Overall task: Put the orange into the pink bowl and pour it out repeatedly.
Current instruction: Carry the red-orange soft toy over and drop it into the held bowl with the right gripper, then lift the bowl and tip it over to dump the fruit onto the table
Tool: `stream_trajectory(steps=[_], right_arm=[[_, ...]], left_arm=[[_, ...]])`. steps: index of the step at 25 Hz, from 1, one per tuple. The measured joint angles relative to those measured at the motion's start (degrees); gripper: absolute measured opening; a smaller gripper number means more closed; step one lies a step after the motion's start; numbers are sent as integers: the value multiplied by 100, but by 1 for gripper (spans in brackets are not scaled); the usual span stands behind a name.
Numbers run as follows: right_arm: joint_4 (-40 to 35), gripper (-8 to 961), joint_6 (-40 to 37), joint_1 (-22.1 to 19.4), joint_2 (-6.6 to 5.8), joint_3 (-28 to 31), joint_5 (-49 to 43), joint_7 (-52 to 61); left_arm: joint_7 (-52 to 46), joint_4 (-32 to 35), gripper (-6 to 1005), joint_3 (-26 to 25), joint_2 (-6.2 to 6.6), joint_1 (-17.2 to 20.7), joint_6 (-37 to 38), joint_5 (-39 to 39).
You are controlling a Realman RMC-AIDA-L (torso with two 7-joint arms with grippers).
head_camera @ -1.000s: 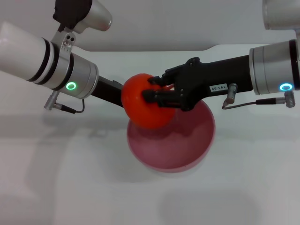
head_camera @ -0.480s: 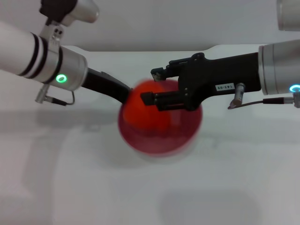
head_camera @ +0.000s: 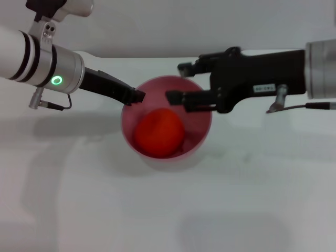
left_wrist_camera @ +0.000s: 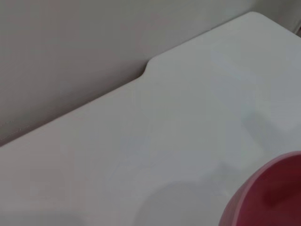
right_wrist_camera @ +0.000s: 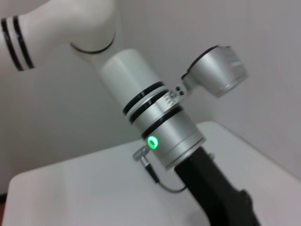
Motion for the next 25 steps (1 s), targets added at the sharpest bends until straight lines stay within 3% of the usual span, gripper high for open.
stream_trajectory(steps=[4, 12, 19, 25], right_arm=[[213, 634, 291, -313, 6, 173, 963, -848], [1624, 634, 119, -1329, -35, 90, 4984, -4780], [3364, 635, -1043, -1351, -34, 49, 6637, -6342], [4263, 634, -1700, -1322, -35, 81, 7438, -6754]], left_arm=[[21, -5, 43, 38, -37, 28, -242, 3], [-4, -59, 43, 543, -89, 67, -1052, -32], [45, 76, 44, 1528, -118, 216, -2243, -286], [64, 588, 44, 2786, -116, 650, -3840, -408]])
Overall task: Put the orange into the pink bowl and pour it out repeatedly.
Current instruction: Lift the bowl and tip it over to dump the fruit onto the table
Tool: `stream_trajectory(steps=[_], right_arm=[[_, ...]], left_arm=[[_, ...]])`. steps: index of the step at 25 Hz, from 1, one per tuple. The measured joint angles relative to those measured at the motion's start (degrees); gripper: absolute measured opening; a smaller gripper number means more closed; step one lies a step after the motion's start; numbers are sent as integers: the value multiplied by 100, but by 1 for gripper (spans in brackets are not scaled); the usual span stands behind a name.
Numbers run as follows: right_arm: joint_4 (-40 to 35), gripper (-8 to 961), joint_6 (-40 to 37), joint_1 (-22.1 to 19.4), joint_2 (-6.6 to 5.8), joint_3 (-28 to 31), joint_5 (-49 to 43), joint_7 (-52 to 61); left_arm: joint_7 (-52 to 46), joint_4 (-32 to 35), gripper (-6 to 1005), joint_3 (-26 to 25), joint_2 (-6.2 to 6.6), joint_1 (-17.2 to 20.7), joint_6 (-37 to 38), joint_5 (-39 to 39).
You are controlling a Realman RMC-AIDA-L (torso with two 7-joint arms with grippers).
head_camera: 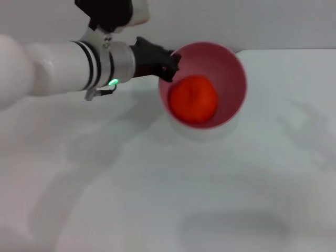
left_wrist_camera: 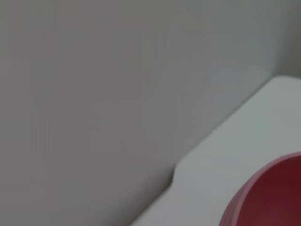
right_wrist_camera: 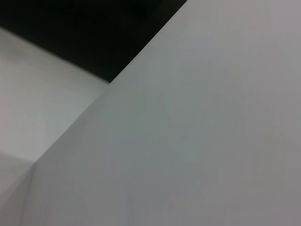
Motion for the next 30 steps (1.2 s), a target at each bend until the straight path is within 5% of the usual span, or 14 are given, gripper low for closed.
stream_trajectory(steps=[7, 16, 21, 30], right_arm=[[702, 635, -609, -8, 0, 120, 912, -151], [1357, 635, -1144, 0, -4, 480, 1253, -154], [1382, 635, -1222, 25, 2, 459, 1260, -128], [1388, 634, -1295, 31, 24, 349, 1266, -108]], left_arm=[[319, 412, 44, 914, 4, 641, -1690, 37], [1614, 383, 43, 2674, -5, 1456, -4818, 36], [3228, -91, 43, 3302, -67, 1382, -5551, 1], [3939, -273, 43, 3604, -64, 1426, -6254, 9]])
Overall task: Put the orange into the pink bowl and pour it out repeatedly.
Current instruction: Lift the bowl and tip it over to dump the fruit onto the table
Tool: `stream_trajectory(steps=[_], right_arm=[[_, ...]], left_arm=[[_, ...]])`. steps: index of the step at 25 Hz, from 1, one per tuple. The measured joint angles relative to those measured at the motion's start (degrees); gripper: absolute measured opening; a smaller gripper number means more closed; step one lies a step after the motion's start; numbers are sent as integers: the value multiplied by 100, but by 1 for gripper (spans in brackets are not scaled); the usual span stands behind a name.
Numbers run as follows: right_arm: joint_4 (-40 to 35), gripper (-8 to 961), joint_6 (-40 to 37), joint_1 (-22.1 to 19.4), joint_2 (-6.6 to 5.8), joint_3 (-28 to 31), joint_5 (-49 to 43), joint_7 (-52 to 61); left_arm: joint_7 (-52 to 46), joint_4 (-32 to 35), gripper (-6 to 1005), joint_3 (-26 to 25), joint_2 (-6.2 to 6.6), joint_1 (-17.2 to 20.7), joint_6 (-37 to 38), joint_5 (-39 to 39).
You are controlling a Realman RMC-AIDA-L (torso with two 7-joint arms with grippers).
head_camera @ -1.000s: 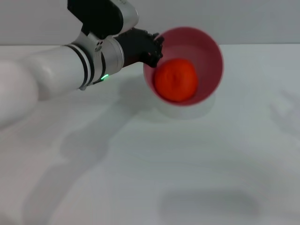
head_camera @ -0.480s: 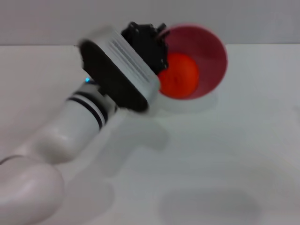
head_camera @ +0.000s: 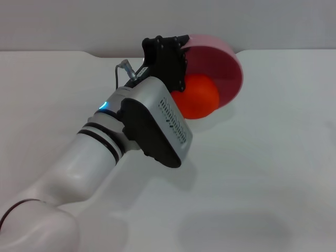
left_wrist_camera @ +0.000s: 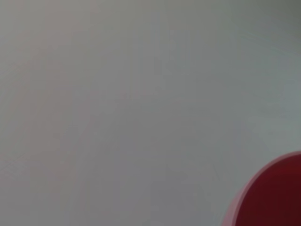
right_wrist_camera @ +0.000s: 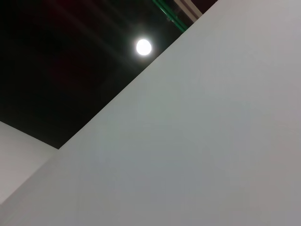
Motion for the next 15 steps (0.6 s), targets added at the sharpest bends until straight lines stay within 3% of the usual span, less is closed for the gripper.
stream_trajectory(steps=[7, 8, 9, 15], right_arm=[[4, 634, -15, 42, 0, -69, 4, 4], [5, 634, -22, 54, 0, -72, 4, 4], [4, 634, -38, 61, 0, -74, 4, 5], [7, 635, -58, 113, -1, -116, 4, 8]], left_arm=[[55, -28, 42, 70, 6, 17, -140, 15], [85, -201, 42, 342, 12, -3, -780, 20], [88, -238, 42, 407, 12, -15, -911, 21], [134, -284, 42, 496, 12, -9, -1148, 26]])
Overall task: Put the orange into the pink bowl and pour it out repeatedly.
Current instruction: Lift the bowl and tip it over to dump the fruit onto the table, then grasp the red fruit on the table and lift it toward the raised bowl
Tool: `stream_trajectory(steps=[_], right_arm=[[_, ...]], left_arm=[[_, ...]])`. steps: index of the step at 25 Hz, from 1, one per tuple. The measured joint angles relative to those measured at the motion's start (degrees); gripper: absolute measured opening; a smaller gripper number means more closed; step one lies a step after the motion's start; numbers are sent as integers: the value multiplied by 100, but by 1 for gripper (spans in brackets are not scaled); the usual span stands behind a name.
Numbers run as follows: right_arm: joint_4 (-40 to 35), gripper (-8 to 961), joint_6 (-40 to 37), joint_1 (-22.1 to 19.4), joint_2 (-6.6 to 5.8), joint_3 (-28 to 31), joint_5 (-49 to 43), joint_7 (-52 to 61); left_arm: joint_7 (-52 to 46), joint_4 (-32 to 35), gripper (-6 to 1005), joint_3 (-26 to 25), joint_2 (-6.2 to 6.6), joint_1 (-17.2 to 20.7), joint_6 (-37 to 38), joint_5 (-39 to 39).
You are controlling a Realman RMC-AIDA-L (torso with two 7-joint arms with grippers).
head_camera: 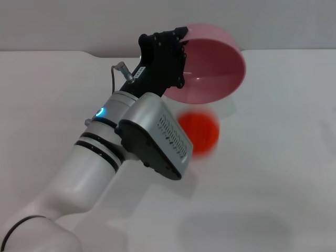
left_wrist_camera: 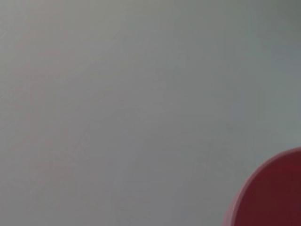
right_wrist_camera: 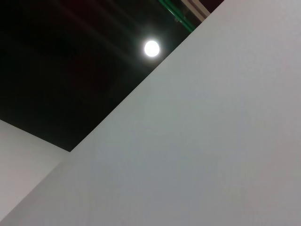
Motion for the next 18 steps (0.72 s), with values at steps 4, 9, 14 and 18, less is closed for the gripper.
stream_trajectory(steps=[4, 9, 14, 18], right_arm=[[66, 634, -1, 57, -2, -27, 0, 1], [129, 634, 13, 109, -11, -29, 0, 33], [303, 634, 74, 159, -31, -24, -31, 134], [389, 635, 107, 151, -34, 9, -37, 143]], left_arm=[[0, -27, 42, 38, -5, 16, -83, 3], [-102, 18, 42, 40, -6, 32, -74, -51], [-645, 345, 42, -143, 18, -8, 279, -393], [-1398, 689, 43, -684, 31, -122, 1003, -549]])
